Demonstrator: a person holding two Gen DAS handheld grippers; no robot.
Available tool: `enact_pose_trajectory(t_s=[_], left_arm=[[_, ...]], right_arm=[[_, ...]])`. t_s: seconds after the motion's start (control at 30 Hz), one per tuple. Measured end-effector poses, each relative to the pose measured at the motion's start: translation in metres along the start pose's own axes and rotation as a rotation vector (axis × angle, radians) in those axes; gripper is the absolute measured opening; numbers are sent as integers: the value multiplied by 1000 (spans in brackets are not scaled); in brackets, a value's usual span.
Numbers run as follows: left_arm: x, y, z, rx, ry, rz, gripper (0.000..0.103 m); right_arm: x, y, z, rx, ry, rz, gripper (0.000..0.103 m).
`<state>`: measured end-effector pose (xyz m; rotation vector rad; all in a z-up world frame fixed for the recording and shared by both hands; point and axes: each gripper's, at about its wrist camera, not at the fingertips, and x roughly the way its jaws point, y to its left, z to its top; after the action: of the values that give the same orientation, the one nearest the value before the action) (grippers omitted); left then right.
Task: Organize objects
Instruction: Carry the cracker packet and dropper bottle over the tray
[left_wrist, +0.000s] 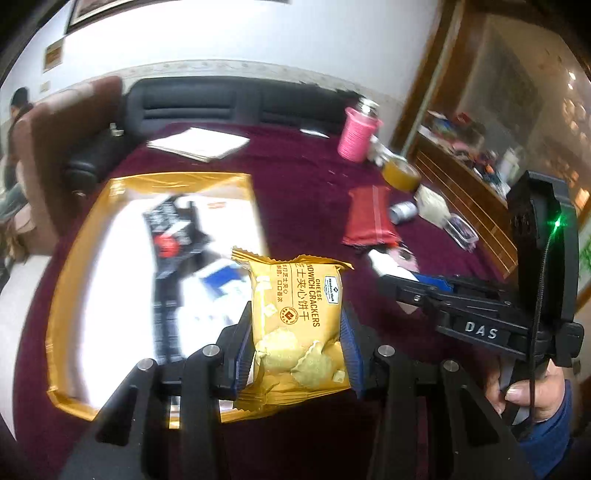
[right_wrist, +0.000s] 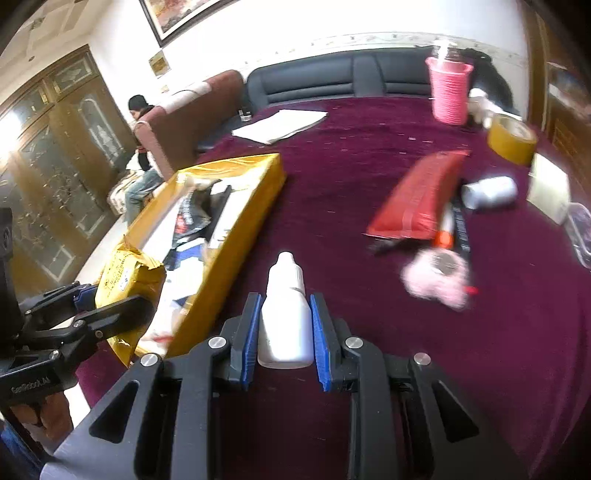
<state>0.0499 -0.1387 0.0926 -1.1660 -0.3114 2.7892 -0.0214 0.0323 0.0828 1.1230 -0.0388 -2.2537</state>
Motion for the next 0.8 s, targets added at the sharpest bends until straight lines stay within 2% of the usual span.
enact_pose_trajectory(t_s=[0.17,0.4,0.67,0.8], left_arm=[[-9,50,-13,-79,-5,43,37],[-1,108,-31,-184,19,101,37],[16,119,-38,-172,67,96,37],[23,119,-41,-161,94,95,37]], right_arm=[[15,38,13,-40,21,48,23],[48,93,36,-95,63,123,24],[105,139,54,-98,155,198,24],[132,154,60,-106,197,184,24]])
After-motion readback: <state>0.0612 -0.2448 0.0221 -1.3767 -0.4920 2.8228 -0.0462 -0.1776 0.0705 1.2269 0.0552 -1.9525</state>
